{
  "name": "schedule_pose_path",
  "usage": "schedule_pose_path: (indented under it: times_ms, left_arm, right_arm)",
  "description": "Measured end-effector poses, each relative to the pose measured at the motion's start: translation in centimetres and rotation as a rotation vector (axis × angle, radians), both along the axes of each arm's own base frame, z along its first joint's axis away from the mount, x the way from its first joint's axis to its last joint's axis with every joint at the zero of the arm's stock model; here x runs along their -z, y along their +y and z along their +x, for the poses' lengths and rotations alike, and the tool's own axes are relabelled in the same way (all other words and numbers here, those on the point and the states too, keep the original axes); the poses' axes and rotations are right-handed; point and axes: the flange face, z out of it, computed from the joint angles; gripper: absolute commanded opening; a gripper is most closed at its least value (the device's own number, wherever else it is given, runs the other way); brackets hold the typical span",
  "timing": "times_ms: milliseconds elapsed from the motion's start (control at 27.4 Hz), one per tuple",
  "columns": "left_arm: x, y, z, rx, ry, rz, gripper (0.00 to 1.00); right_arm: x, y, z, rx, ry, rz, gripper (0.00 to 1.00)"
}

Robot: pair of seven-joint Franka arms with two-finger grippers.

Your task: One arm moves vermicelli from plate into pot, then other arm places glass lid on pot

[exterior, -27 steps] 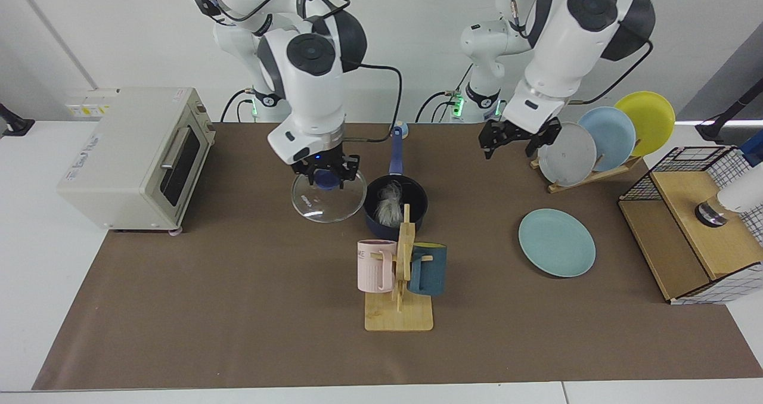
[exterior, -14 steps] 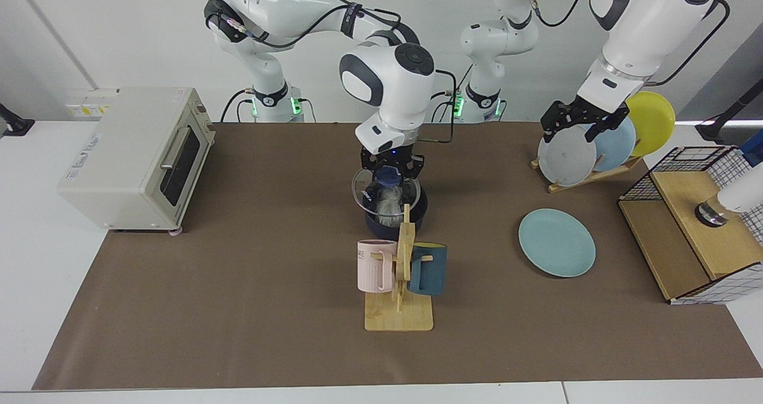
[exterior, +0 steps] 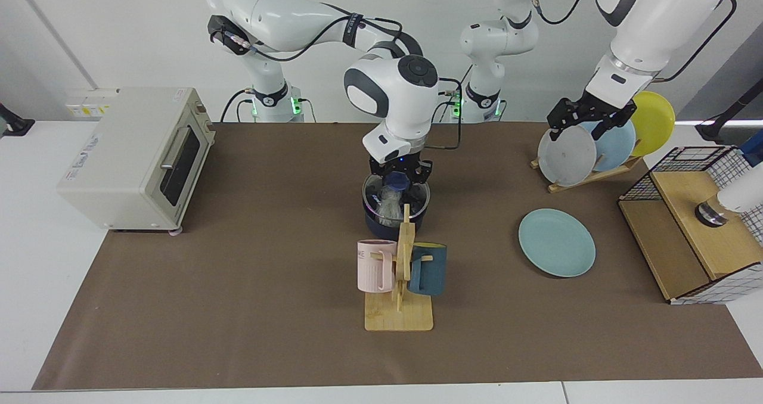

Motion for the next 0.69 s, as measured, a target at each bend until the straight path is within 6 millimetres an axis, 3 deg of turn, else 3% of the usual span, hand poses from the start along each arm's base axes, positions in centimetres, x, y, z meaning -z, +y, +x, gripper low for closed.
schedule_pose_path:
  times_ms: [255, 693]
  left_arm:
    - [-0.3, 0.5, 1.1, -0.013, -0.089, -0.004, 1.0]
    - [-0.7, 0.7, 1.7, -0.019, -0.147, -0.006, 1.0]
  right_arm:
    - [1.1, 0.9, -0.5, -0.018, 0.009, 0.007, 0.0]
    - [2.7, 0.5, -0.4, -0.027, 0.016, -0.01, 0.0]
